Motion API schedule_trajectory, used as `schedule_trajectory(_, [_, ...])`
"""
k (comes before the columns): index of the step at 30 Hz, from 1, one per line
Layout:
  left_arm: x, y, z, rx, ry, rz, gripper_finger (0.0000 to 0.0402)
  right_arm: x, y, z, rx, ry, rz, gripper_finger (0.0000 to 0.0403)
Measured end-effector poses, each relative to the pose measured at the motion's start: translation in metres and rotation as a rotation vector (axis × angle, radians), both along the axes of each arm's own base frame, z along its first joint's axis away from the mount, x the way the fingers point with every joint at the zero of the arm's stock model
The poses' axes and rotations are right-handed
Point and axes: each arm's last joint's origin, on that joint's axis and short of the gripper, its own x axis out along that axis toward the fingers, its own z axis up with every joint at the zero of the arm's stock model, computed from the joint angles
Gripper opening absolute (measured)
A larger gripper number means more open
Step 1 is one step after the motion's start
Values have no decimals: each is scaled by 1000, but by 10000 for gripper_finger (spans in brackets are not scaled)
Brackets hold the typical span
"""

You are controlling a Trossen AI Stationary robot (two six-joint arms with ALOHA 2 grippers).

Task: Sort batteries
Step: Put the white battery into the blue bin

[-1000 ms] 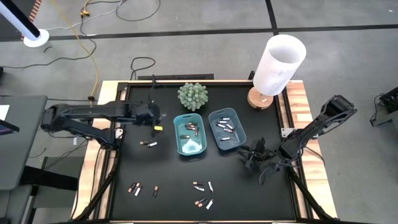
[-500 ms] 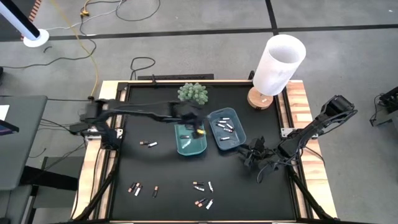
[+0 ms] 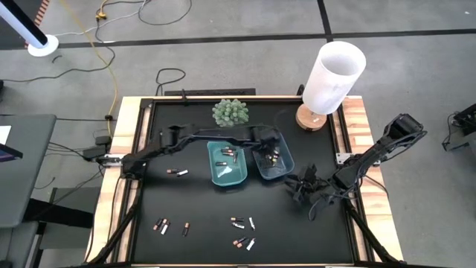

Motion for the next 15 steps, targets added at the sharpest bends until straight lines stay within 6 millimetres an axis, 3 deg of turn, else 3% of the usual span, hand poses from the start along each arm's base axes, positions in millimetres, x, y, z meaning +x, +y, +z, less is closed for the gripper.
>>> schedule_trajectory(7, [16,6,-27,-71,30,-30,40,-1,2,0,6,-7,11,150])
schedule_trajectory(15, [15,10,-28,-118,31,-42,133,0,3,1,13,-16,10,150])
